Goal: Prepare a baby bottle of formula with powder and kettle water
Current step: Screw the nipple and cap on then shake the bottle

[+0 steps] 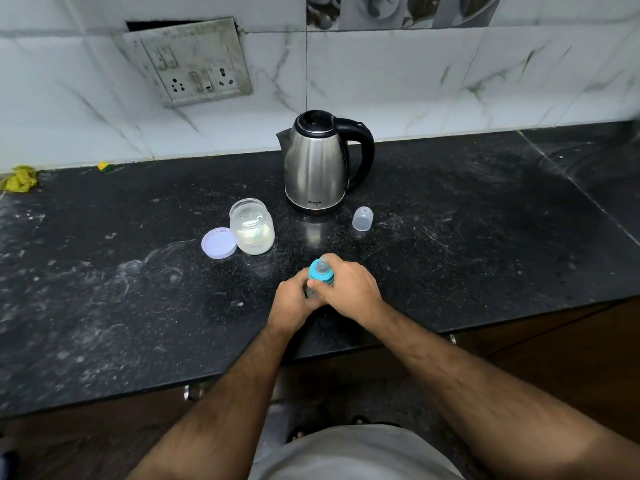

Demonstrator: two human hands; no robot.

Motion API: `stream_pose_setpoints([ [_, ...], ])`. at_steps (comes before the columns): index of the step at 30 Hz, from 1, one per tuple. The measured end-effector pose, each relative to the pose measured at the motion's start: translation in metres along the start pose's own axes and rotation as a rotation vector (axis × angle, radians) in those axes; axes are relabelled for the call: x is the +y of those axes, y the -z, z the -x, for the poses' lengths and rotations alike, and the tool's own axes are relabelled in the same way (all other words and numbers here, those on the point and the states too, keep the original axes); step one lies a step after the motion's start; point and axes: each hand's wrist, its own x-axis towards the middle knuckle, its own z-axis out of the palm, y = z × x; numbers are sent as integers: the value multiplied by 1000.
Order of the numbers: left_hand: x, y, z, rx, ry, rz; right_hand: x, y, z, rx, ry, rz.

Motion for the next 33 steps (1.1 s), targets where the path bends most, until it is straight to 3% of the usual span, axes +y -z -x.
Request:
stream_pose_setpoints([
  [6,-7,0,-5,-26,41,68,20,24,-13,-252,50,-102],
  [12,-1,0,-1,10,66,104,66,32,-44,-24,-165,-284],
  [18,4,5,5,50,88,135,98,31,-90,170,-301,-228],
  [28,8,2,8,76,151,125,104,32,-145,10,-279,-88],
  [33,13,2,11,79,160,122,107,31,-147,9,-276,7],
])
